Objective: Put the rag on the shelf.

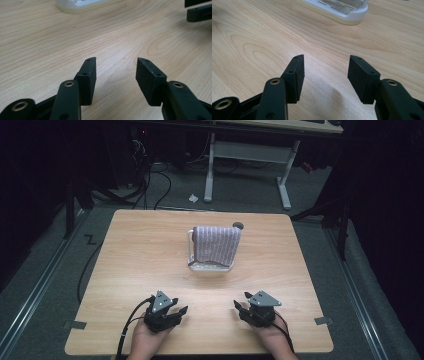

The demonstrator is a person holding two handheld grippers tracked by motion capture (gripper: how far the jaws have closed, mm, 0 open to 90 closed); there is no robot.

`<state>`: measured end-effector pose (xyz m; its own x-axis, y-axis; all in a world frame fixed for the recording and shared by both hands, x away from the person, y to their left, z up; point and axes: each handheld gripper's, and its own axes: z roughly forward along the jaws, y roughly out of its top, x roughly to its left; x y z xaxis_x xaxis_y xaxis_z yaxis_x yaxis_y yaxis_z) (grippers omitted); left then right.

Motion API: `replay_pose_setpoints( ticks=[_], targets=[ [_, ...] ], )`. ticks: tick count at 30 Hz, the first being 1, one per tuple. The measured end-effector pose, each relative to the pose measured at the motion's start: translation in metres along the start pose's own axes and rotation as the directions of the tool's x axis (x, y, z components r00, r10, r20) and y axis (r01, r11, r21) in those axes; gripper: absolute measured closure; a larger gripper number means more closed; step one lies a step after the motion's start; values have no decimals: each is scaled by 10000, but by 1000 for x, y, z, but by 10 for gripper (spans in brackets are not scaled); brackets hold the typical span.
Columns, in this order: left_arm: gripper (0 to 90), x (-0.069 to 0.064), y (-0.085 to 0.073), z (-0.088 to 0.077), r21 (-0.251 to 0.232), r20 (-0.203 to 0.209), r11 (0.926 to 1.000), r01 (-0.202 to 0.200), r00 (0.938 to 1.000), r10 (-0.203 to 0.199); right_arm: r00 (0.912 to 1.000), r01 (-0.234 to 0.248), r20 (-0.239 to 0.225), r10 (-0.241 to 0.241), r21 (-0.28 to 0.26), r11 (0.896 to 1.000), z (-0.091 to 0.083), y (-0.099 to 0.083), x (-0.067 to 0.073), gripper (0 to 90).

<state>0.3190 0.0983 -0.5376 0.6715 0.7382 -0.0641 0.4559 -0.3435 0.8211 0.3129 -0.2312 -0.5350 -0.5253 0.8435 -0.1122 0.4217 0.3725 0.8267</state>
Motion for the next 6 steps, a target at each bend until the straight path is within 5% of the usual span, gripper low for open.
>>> replay_pose_setpoints(
  ticks=[6],
  targets=[
    [483, 12, 1, 0, -309, -60, 9959, 845, 9964, -847, 9991, -418, 7, 418, 33, 9991, -6, -5, -9, 475]
  ],
)
